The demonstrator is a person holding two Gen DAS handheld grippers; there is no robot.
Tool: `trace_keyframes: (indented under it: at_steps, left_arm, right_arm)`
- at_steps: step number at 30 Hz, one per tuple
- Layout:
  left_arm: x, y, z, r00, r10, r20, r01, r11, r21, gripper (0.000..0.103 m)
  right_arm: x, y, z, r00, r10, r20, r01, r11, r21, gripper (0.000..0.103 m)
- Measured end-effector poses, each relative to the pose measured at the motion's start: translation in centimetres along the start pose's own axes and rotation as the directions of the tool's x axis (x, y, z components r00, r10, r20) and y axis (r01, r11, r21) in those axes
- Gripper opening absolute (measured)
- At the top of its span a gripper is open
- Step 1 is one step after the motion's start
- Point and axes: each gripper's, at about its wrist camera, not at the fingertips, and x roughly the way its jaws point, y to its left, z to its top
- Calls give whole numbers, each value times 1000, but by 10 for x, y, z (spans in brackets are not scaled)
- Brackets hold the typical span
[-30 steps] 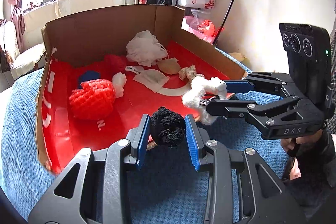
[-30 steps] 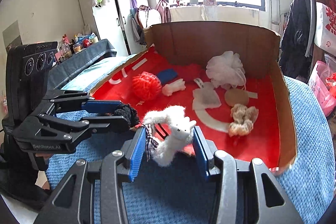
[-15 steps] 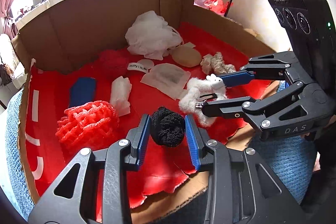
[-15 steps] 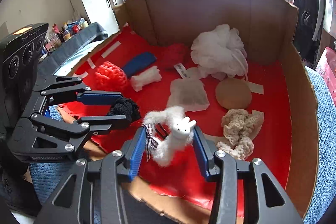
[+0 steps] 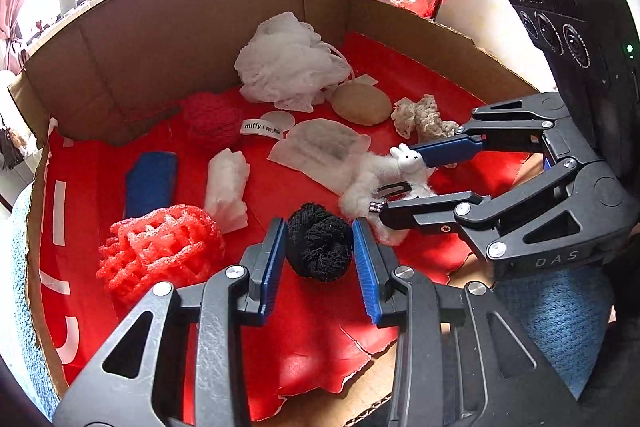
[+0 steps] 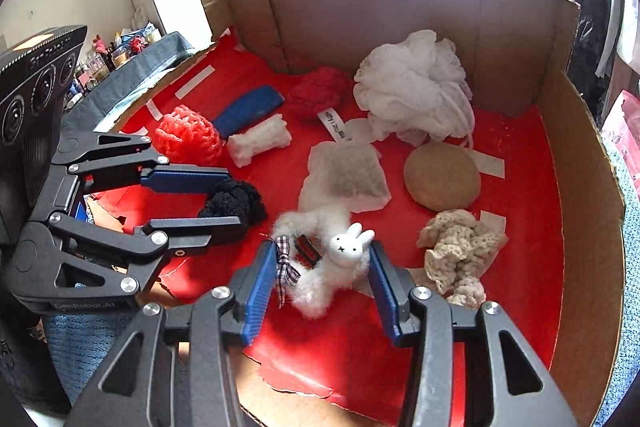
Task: Organize soft objects
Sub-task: 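Lift and carry the yarn ball with left and bunny with right over the box, then lower the yarn ball with left while right lowers the bunny, then open both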
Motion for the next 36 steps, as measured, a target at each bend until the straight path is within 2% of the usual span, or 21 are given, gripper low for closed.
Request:
trace_keyframes:
  at_steps: [19,21,22,36]
  left_arm:
    - [-2,-1,-1,1000,-4,7,4,1000,10,33]
    - [-3,0,-1,1000,-5,6,5,1000,9,45]
    - [-3,0,-1,1000,-6,5,6,1000,8,47]
    - [-9,1,-1,1000,-9,22,9,1000,9,47]
  right_arm:
    - [0,0,-1,1000,-2,2,2,1000,-1,51]
    - [0,0,0,1000,-2,2,2,1000,-1,51]
    - [0,0,-1,1000,-2,2,2,1000,-1,52]
    - [-1,-1,0,1000,2,-1,-2,1000,9,56]
